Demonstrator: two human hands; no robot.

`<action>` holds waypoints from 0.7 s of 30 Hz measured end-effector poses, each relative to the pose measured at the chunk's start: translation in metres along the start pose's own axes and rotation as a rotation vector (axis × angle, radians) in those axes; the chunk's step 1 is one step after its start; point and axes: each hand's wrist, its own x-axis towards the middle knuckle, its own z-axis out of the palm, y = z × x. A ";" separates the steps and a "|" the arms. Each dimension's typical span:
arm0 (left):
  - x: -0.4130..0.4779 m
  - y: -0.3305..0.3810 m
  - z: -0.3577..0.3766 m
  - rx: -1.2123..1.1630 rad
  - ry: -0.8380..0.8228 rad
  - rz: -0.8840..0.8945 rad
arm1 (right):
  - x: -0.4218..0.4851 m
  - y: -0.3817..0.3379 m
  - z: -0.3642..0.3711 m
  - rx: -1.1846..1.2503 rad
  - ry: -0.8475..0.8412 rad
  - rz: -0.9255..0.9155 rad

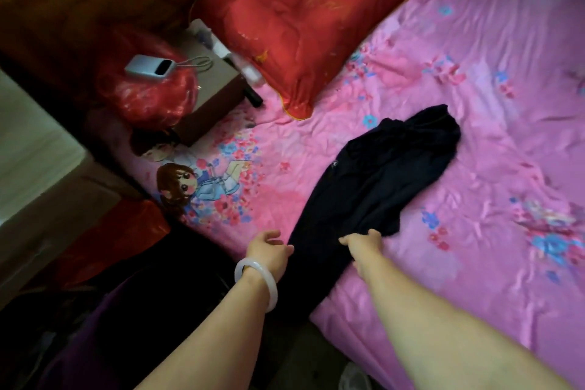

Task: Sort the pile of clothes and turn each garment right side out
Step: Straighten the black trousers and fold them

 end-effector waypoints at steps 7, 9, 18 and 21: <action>-0.008 -0.003 0.037 -0.016 0.013 -0.009 | 0.028 -0.034 -0.002 0.509 -0.219 0.106; -0.015 0.009 0.034 -0.006 0.024 0.028 | 0.000 -0.056 0.002 0.530 -0.294 0.047; -0.092 0.120 0.015 -0.061 -0.028 0.100 | -0.146 -0.111 -0.045 0.402 -0.584 -0.415; -0.136 0.150 0.008 -0.255 -0.179 0.059 | -0.190 -0.136 -0.073 0.342 -0.775 -0.501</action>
